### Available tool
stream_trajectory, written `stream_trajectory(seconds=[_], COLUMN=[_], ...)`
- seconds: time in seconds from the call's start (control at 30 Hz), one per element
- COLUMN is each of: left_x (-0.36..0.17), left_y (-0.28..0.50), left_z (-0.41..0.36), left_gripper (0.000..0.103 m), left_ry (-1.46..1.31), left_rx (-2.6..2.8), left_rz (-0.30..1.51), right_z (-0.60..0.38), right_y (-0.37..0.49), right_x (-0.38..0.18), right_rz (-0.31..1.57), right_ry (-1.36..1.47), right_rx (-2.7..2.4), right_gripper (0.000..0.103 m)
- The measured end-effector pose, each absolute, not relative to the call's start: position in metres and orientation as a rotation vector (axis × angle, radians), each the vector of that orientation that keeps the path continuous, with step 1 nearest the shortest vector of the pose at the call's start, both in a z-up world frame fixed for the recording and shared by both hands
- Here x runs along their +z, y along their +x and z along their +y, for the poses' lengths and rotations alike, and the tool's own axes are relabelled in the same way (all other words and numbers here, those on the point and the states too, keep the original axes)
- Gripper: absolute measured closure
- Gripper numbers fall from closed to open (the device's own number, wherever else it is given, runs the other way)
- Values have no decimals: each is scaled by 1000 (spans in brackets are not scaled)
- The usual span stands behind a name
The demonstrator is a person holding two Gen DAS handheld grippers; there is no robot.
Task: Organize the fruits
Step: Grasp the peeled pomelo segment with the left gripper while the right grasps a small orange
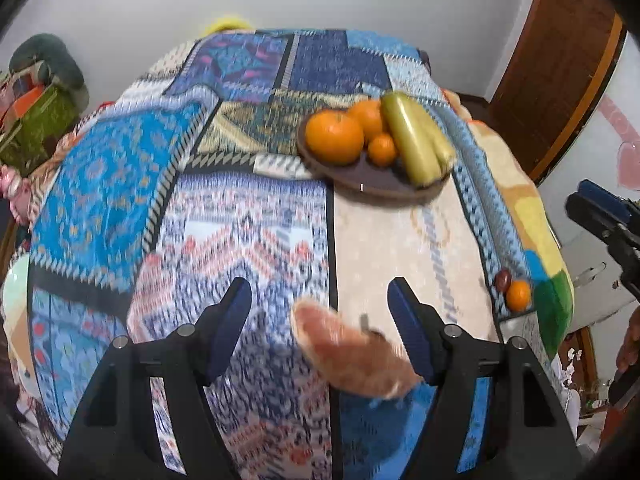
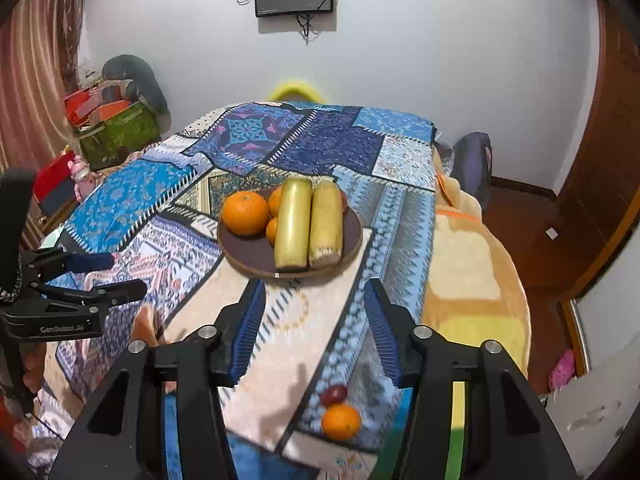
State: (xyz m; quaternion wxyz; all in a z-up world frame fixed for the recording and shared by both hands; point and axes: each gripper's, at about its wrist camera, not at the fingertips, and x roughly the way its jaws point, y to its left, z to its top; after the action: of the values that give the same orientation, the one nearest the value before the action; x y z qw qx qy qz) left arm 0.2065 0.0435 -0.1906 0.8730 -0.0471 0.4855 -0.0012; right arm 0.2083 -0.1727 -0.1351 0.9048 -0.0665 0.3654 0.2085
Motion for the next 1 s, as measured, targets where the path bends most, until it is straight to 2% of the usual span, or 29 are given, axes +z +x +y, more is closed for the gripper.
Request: stream_trajectory(seconds=[0.5, 0.67, 1.0], left_x=[-235, -241, -241], left_y=[189, 196, 214], left_z=[21, 13, -38], left_gripper=[32, 23, 22], left_ry=[-205, -249, -46], left_rx=[20, -4, -56], left_rz=[1134, 1142, 1087], right_z=[-210, -217, -222], right_y=[181, 178, 181], right_x=[-184, -199, -221], right_rz=[873, 911, 966], right_ry=[-108, -108, -71], right_rx=[355, 362, 389], right_gripper=[50, 50, 50])
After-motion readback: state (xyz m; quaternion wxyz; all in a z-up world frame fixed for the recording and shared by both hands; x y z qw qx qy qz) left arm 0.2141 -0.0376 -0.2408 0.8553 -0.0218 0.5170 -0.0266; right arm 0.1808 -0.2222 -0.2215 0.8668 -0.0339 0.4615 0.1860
